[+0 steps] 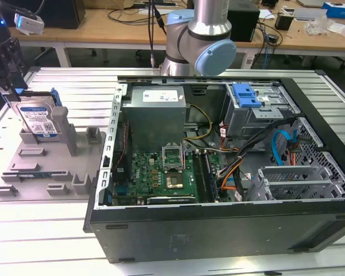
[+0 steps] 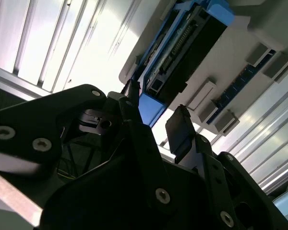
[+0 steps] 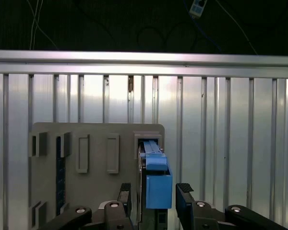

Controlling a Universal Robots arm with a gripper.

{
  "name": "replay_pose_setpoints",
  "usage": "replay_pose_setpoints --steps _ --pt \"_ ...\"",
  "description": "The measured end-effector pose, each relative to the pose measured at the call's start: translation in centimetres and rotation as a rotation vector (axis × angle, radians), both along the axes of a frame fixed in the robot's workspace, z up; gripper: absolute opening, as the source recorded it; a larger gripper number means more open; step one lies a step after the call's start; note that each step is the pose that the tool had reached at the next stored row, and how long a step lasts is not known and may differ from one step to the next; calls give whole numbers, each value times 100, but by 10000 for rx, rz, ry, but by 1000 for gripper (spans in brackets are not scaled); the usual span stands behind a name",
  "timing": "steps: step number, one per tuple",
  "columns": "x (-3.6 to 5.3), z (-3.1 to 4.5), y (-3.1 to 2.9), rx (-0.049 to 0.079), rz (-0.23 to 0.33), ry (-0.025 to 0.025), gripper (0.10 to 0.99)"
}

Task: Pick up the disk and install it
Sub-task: 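Pick up the disk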

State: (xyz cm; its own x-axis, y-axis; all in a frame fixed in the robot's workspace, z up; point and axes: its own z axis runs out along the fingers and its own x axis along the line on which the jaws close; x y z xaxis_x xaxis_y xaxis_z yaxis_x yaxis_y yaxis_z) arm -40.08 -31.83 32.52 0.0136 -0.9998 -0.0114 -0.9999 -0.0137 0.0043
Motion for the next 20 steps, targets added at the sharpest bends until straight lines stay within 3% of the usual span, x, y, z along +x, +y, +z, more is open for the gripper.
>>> replay_pose_setpoints --steps 20 --pt "-4 -72 27 0 0 -6 498"
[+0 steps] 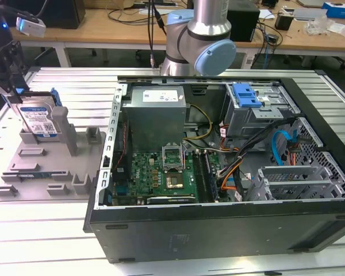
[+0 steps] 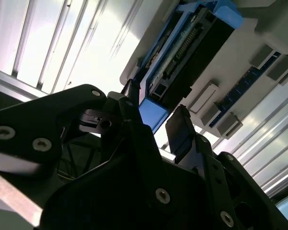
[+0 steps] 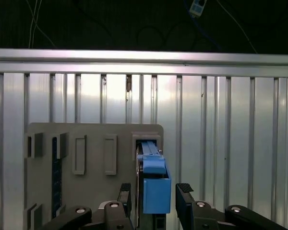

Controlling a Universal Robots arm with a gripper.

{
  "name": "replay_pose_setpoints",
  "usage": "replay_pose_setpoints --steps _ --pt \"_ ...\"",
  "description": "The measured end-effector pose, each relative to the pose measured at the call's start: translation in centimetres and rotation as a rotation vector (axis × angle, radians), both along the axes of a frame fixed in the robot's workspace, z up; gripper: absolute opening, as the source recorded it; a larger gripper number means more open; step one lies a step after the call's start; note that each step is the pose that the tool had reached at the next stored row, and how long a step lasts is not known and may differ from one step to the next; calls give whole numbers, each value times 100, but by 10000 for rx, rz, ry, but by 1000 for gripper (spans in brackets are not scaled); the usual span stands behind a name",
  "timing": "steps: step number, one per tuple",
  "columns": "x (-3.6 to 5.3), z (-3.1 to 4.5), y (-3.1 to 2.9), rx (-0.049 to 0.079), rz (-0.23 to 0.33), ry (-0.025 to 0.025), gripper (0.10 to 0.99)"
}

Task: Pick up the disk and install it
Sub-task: 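Pick up the disk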

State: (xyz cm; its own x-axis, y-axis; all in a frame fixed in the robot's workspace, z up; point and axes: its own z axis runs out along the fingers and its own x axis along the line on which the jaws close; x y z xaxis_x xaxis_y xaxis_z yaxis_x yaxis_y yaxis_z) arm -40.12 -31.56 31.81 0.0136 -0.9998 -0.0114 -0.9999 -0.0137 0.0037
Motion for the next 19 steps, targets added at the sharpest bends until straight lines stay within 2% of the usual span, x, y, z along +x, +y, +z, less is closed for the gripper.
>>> replay_pose_setpoints --steps 11,13,14,19 --pt "-26 -98 11 1 1 -1 498" --pt "-32 -125 11 0 1 -1 482" --pt "-35 -138 11 0 1 -1 412" --pt "-38 -177 11 0 2 0 412"
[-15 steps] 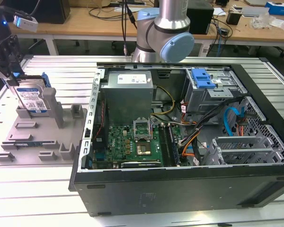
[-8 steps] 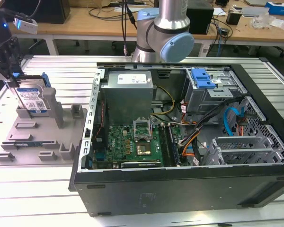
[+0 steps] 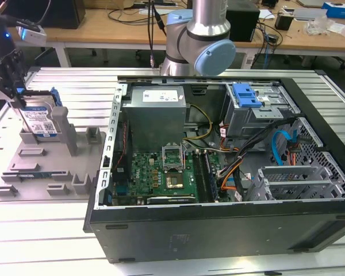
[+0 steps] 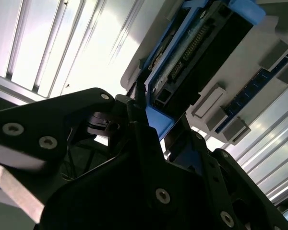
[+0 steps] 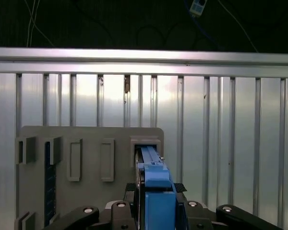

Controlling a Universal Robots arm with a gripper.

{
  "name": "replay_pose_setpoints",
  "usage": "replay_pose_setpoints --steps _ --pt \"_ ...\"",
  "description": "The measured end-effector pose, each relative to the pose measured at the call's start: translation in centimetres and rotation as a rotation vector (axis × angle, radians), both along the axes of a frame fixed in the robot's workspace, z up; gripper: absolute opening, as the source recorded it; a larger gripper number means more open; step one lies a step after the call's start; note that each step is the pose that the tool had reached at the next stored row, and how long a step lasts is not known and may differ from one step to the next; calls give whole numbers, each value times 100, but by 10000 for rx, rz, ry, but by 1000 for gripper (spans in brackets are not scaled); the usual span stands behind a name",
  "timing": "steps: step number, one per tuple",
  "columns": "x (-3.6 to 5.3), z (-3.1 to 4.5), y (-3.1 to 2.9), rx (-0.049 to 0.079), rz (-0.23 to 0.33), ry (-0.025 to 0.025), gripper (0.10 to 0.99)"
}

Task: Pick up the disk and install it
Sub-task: 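Pick up the disk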

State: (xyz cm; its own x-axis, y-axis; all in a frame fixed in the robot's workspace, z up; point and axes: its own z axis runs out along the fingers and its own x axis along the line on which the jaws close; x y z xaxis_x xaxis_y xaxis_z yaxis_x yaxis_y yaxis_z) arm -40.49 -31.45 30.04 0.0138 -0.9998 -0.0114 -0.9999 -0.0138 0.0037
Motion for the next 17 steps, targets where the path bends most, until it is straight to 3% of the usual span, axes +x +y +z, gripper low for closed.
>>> replay_pose_setpoints --steps 17 --pt "0 -10 0 0 0 0 369"
